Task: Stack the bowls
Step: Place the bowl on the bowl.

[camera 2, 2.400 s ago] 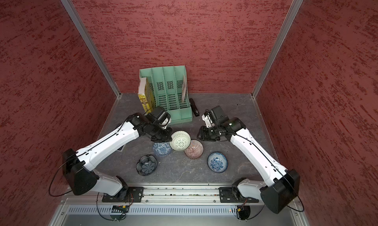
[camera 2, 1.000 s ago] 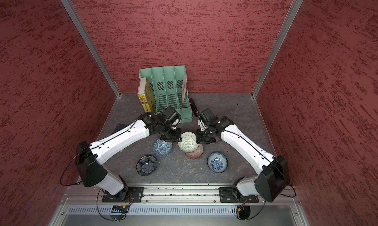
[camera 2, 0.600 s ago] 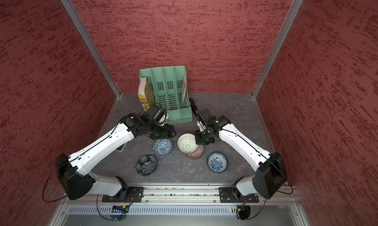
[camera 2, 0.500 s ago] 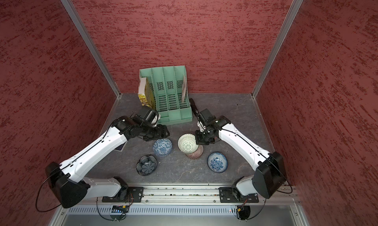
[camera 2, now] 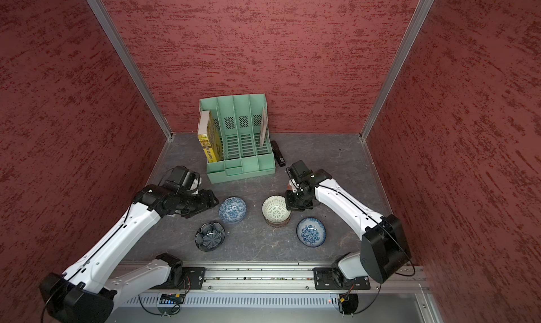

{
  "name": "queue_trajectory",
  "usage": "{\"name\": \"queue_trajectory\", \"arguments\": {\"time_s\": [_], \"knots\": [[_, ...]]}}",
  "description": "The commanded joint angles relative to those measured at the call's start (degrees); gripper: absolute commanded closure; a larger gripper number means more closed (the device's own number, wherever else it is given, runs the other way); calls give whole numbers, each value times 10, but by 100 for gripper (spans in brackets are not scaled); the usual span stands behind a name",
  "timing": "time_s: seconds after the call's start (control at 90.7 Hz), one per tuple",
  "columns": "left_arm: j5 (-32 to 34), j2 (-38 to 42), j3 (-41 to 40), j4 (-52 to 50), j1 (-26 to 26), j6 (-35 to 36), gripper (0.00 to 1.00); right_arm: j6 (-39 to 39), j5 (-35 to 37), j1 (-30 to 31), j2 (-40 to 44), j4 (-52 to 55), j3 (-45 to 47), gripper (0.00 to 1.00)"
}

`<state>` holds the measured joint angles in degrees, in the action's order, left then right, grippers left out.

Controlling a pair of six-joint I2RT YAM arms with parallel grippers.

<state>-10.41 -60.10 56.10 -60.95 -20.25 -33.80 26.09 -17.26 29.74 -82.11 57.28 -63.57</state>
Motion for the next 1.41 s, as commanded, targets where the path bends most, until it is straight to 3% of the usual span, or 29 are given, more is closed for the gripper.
{"name": "queue_trajectory", "arguments": {"time_s": [0.0,1.399], "knots": [[-8,4,-5,-1,8,10,24,-10,1,-3,11,-49,10,100],[-22,-10,-23,15,14,17,25,-21,7,-4,-9,-100,55,100]]}}
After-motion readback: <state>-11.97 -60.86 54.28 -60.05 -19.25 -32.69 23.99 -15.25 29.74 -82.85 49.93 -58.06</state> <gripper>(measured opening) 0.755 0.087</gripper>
